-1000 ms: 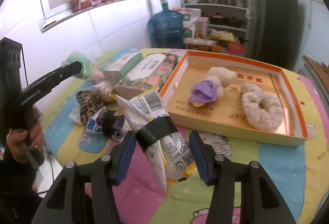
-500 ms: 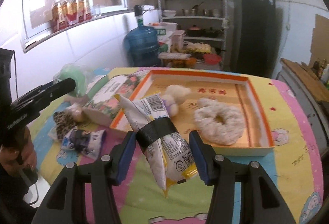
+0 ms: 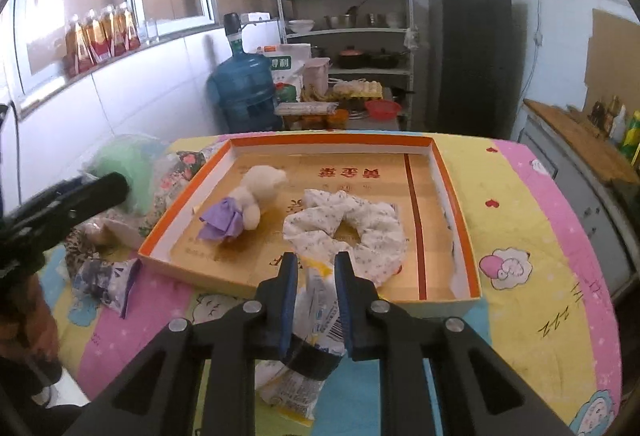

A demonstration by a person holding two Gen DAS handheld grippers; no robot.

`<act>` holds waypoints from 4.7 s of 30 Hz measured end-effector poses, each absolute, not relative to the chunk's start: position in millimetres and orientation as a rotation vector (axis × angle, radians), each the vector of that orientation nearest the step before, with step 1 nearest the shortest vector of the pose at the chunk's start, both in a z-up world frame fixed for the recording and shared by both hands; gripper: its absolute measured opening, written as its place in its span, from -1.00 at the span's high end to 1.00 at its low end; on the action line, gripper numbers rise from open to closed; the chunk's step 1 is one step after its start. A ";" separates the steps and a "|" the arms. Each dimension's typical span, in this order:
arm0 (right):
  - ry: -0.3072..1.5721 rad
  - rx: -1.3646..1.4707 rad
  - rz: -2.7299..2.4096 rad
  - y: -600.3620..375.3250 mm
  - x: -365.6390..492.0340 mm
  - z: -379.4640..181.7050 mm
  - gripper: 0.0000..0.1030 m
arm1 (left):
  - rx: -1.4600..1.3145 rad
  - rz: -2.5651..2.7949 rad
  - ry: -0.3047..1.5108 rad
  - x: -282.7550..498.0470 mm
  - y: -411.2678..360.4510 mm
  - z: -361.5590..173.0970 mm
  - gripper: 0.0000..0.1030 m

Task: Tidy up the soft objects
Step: 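Carry the green ball and snack packet over the gold box with both grippers, then lower both items into the box and open both grippers, then withdraw both grippers from the box toward the remaining items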

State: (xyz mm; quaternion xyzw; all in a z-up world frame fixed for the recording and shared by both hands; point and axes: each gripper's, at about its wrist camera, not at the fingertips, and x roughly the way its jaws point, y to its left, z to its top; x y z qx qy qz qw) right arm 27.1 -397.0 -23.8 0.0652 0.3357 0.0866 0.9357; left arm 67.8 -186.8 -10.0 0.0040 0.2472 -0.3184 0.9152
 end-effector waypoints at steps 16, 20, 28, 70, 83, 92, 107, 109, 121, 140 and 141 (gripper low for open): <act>0.771 0.353 0.138 -396.8 6.8 -85.9 0.09 | 0.020 -0.683 0.525 74.2 -201.0 -17.6 0.26; 0.727 0.335 0.127 -400.0 3.1 -73.3 0.13 | 0.022 -0.688 0.525 74.1 -206.7 -18.1 0.26; 0.592 0.303 0.088 -426.4 9.9 -29.3 0.13 | 0.040 -0.701 0.528 79.9 -226.3 -20.5 0.26; 0.667 0.290 0.113 -443.5 90.5 -52.4 -0.08 | 0.116 -0.627 0.682 109.6 -257.7 -60.2 -0.36; 0.631 0.257 0.112 -418.9 69.0 -31.2 -0.08 | 0.093 -0.580 0.619 90.0 -218.2 -35.6 -0.36; 0.626 0.230 0.144 -389.4 55.6 -21.7 -0.08 | 0.052 -0.528 0.591 76.7 -175.7 -23.2 -0.36; 0.634 0.164 0.221 -326.7 50.3 -9.6 -0.08 | 0.043 -0.407 0.568 60.6 -110.4 -18.0 -0.36; 0.636 0.149 0.235 -316.4 50.2 -7.8 -0.08 | 0.028 -0.394 0.566 59.5 -99.3 -17.2 -0.36; 0.651 0.082 0.300 -263.6 50.7 -1.5 -0.08 | -0.009 -0.304 0.563 58.5 -46.2 -16.0 -0.36; 0.792 -0.125 0.548 -174.0 52.4 -37.9 -0.08 | -0.084 -0.143 0.565 52.2 65.3 -29.0 -0.36; 0.804 -0.136 0.575 -168.4 53.6 -40.9 -0.08 | -0.085 -0.139 0.567 51.8 69.4 -30.6 -0.36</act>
